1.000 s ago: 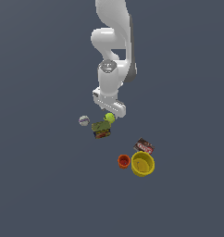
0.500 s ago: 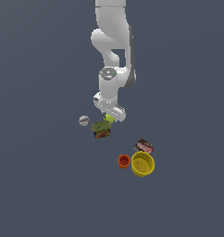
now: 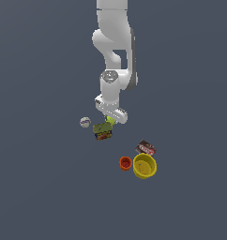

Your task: Pick up a designated object from a clutter of objects.

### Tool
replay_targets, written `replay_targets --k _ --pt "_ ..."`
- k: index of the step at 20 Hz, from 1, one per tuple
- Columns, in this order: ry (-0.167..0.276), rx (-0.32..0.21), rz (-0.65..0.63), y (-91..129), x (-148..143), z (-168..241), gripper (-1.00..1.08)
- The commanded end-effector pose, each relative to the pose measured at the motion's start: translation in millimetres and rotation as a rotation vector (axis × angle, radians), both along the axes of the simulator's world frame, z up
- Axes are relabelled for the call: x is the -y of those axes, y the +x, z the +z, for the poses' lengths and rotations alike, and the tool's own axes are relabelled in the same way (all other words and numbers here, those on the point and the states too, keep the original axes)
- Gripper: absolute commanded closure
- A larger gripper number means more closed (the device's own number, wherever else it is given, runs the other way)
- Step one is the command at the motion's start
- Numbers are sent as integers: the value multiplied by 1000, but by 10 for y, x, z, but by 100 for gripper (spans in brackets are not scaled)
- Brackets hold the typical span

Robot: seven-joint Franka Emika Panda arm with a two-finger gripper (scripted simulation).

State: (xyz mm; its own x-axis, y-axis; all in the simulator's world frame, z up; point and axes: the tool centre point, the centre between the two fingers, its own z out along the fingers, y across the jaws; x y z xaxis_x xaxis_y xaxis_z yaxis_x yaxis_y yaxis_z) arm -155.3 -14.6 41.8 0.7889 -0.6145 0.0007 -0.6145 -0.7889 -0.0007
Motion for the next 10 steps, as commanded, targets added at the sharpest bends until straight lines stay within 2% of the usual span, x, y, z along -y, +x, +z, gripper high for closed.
replay_targets --k 1,10 --pt "0 -1 -1 -1 6 -7 108" --pt "0 0 0 16 -16 26 108"
